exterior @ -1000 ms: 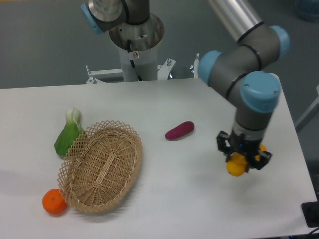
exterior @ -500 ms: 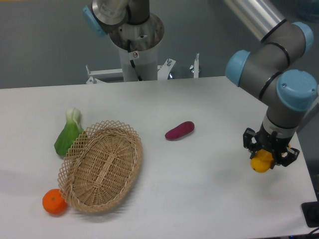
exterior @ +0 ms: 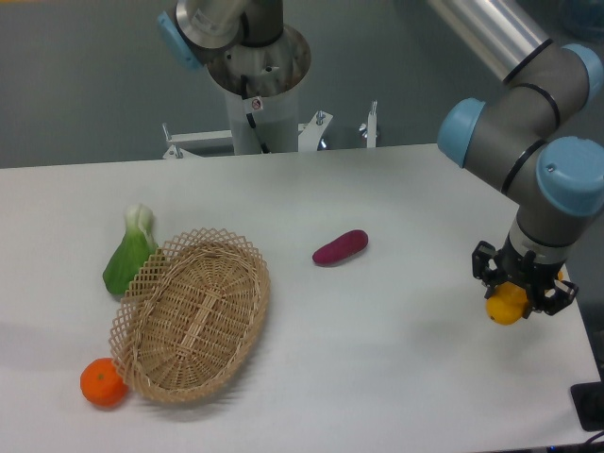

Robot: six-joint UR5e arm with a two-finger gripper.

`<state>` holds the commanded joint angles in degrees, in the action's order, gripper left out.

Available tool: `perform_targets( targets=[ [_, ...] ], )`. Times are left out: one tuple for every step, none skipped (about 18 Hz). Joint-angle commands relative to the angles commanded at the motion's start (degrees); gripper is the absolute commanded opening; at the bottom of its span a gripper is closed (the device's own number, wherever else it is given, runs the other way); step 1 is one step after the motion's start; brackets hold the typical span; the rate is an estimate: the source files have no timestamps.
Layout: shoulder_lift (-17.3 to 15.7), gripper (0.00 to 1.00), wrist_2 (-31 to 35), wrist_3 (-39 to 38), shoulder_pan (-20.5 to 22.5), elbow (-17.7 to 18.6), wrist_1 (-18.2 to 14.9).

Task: Pick up the mango from the table
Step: 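Lift the held mango up and carry it away from the sweet potato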

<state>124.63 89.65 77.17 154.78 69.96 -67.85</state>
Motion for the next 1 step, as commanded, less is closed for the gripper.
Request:
perform_targets(
  targets=[
    [0.0,0.40,0.0,0.0,-0.1,0.1,0.0]
  ],
)
